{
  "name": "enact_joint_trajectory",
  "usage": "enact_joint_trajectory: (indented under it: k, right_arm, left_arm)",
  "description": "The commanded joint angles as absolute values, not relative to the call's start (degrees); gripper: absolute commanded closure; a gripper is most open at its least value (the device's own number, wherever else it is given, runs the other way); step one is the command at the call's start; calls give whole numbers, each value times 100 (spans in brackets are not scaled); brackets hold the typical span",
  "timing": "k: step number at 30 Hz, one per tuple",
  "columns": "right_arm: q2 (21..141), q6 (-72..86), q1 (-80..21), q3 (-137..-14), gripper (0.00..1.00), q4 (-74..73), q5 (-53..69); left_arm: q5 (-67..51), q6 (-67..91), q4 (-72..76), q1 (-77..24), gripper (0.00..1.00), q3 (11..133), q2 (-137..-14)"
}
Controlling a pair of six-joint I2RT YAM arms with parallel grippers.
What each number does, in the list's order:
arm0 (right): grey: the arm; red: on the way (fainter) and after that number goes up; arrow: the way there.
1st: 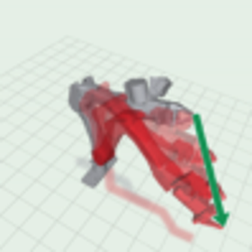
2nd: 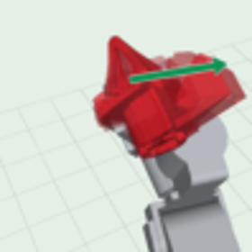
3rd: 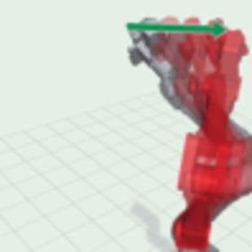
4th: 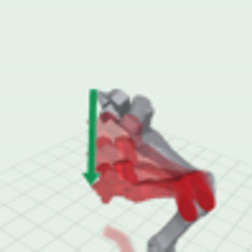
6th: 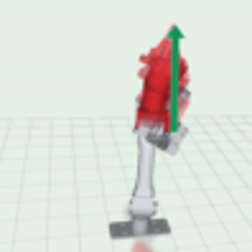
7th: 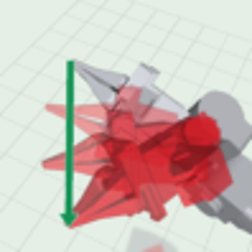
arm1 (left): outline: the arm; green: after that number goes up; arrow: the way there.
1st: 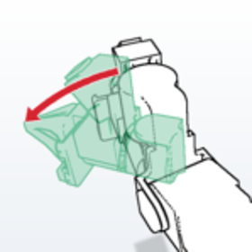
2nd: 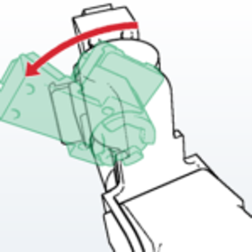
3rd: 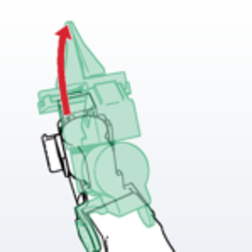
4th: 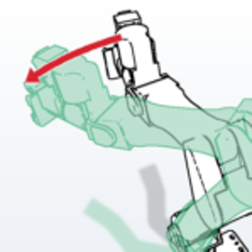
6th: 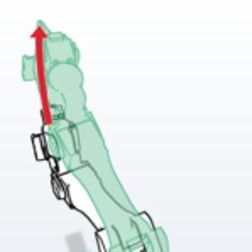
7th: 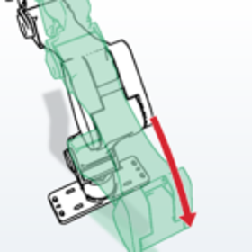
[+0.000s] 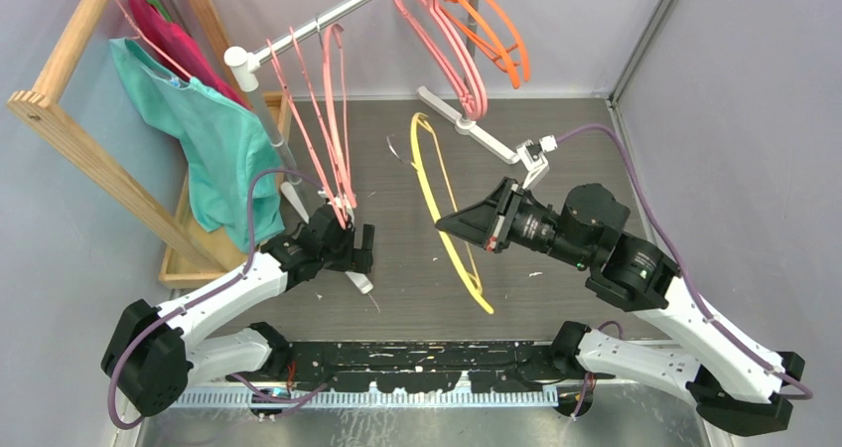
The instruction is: Organize the hangers
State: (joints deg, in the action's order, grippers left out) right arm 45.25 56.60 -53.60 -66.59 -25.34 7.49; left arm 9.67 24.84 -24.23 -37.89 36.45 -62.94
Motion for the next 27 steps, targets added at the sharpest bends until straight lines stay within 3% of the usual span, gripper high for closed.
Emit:
enact_joint_trajectory:
  k: [1,12,21,27]
  right_arm:
    - [4851,5478,-5358,-7331,99,-1367,914]
    - [6186,5210,-5041,-8245,99,-150,794]
    - [7388,6522,-3802,-8340,99,1699,2070]
    - [8080,6864,-3586,-8625,99,2533,2548]
  left_arm:
    - [972,2520,-2230,-3812,2,3604,-6205]
    - [953,2544,-2140,-3814,2,3490,-6170]
    - [940,2591,-2119,-3816,2,3342,-5973]
    - [948,2602,-2198,-3814,2,3270,-5784]
